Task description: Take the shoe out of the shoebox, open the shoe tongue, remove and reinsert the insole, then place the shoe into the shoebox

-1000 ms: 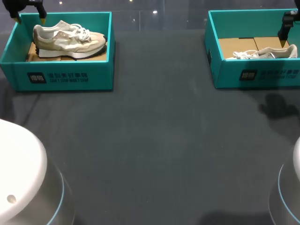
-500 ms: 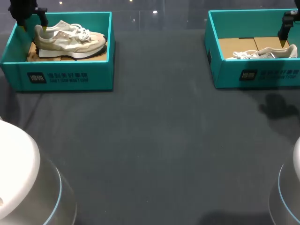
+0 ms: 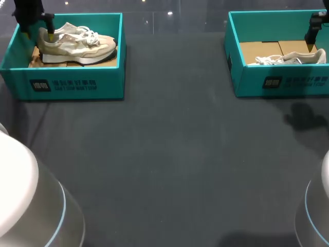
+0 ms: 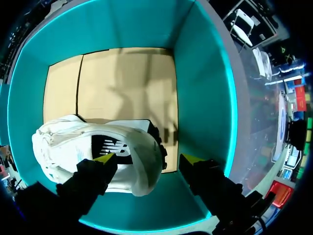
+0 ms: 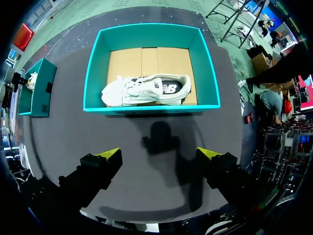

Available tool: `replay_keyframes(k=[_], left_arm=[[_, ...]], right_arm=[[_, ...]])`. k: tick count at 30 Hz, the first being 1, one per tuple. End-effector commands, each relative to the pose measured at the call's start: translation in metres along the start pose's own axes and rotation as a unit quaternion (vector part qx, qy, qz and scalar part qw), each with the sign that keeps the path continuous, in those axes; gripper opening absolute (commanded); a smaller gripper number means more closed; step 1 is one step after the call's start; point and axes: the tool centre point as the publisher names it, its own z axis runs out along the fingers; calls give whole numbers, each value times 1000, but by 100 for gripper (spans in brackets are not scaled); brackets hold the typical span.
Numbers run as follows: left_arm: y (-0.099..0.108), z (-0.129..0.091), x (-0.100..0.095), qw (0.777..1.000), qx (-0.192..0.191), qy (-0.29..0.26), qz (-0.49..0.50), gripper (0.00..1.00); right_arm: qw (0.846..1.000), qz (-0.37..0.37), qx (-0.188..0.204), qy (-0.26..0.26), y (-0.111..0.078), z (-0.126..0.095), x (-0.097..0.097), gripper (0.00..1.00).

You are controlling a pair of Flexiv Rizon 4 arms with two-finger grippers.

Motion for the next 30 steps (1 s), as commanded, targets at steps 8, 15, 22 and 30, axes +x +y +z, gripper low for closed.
replay_keyframes(k=[8,15,22,30], left_arm=[[5,19,3,1000,20,3,-6,81],[3,29,4,1000,23,7,-10,75],[1,35,5,1000,25,6,-14,75],[-1,40,6,999,26,4,-20,67]], right_arm=[[1000,1,0,-1,0,0,1,100],[1000,1,0,-1,0,0,1,100],[1000,1,0,-1,0,0,1,100],[1000,1,0,-1,0,0,1,100]])
